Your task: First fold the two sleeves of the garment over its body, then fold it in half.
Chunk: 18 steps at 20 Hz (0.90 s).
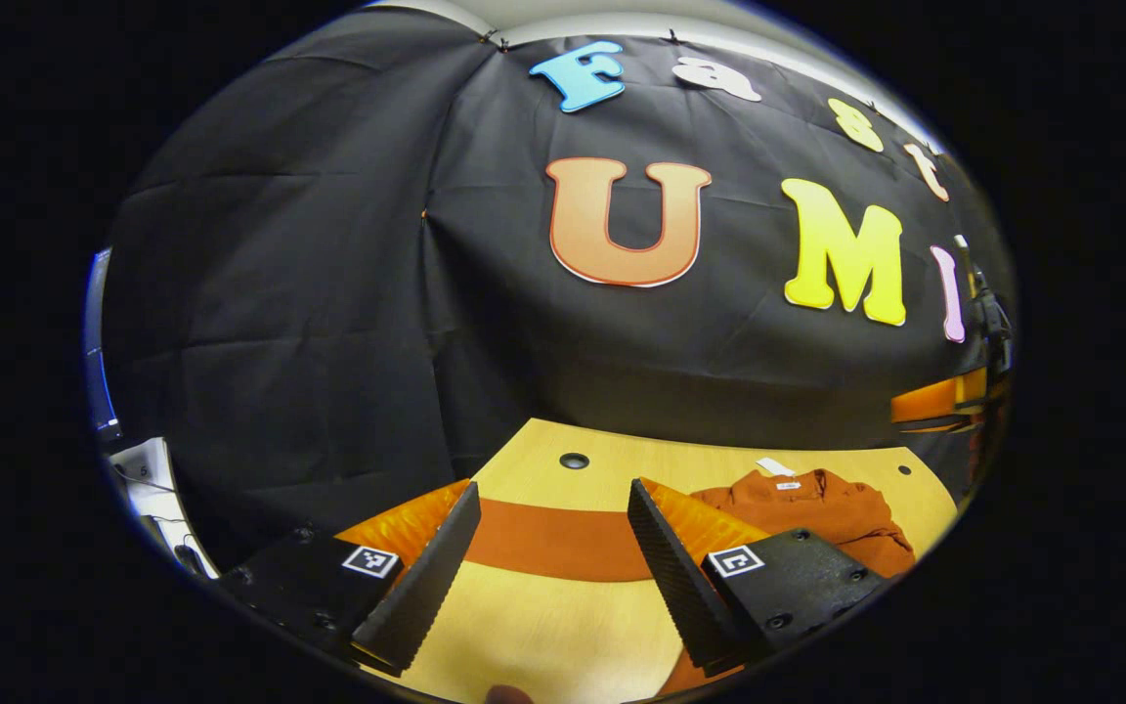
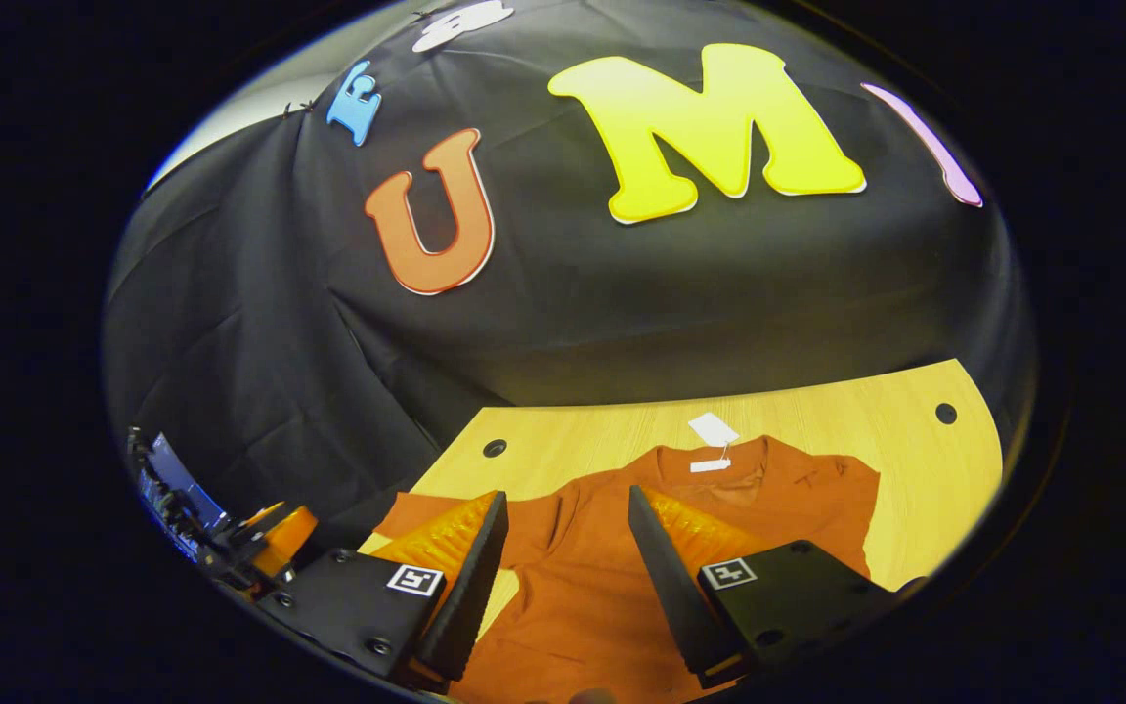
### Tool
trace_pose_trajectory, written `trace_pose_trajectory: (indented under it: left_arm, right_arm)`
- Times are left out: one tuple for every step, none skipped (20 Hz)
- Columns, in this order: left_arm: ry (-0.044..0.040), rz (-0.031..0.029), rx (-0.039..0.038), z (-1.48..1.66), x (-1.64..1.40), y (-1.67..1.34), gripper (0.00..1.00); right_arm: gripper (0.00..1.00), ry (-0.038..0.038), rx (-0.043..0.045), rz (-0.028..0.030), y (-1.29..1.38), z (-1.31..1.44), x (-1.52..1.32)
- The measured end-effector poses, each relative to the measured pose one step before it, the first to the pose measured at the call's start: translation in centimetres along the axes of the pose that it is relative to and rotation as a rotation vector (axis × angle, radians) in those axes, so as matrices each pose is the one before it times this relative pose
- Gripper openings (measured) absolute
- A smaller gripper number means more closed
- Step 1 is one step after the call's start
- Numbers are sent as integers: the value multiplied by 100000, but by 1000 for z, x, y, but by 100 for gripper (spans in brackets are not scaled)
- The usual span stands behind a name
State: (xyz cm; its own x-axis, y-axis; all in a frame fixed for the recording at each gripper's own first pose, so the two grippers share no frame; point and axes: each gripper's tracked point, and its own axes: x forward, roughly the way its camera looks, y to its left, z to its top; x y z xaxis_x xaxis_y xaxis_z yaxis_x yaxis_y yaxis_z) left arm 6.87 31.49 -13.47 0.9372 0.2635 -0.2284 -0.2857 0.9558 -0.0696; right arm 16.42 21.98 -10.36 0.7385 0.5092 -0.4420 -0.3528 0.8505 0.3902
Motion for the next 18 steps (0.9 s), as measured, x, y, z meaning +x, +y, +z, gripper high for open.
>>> trace_pose_trajectory:
  left_arm:
    - [3106,-1664,-1105,-1074,1355,778,98]
    - [3368,280,-349,-925,1323,1477,99]
    - [2337,975,-433,-788,1660,1510,99]
    - [1693,773,-66,-567,1348,1407,99]
    - [1574,198,-779,-439,1359,1311,99]
    - [1282,384,-2151,-495,1077,1075,99]
    - [1146,47,-2626,-181,1346,1114,99]
    - [1665,-1062,-2497,-330,1233,956,98]
    - [2987,-1369,-1753,-865,1428,888,98]
    - [4422,-1,-942,-1032,1425,1199,97]
    - [4609,854,-1096,-1151,1539,1021,97]
    - [6455,-216,-2450,-1271,1036,942,97]
    - [2130,642,-3321,-359,959,926,98]
    - [1433,-113,-3618,-92,693,861,99]
    - [1086,-942,-2990,153,839,672,98]
    - [1899,-1796,-2041,-426,677,214,98]
    - [2130,-1371,-1504,-271,594,338,98]
    - [2055,-1814,-1567,-352,609,268,98]
  right_arm:
    - [80,-355,-1225,-184,-243,49,-1551]
    - [80,-348,-2027,-467,-307,78,-1344]
    - [80,-269,-2252,-1348,-729,-151,-1150]
    - [80,-10,-2007,-1803,-692,-46,-1149]
    - [81,-233,-1815,-2149,-988,-81,-1037]
    - [81,386,-1340,-2102,-815,-306,-745]
    - [81,1197,762,-2280,-948,-466,-575]
    - [81,1383,1619,-1802,-654,-398,-449]
    - [81,789,1744,-1822,-683,-119,-363]
    - [81,325,741,-1579,-650,-150,-245]
    - [81,-108,549,-1275,-363,51,-236]
    - [80,95,-380,-926,-301,-93,-10]
    - [81,885,-59,-1415,-502,-291,48]
    - [81,1109,732,-1341,-348,-339,37]
    - [81,1200,1667,-1242,-255,-278,48]
    - [81,827,1386,-1088,-384,-307,-79]
    - [80,478,1165,-1036,-260,-157,48]
    - [80,354,526,-753,-208,-247,-43]
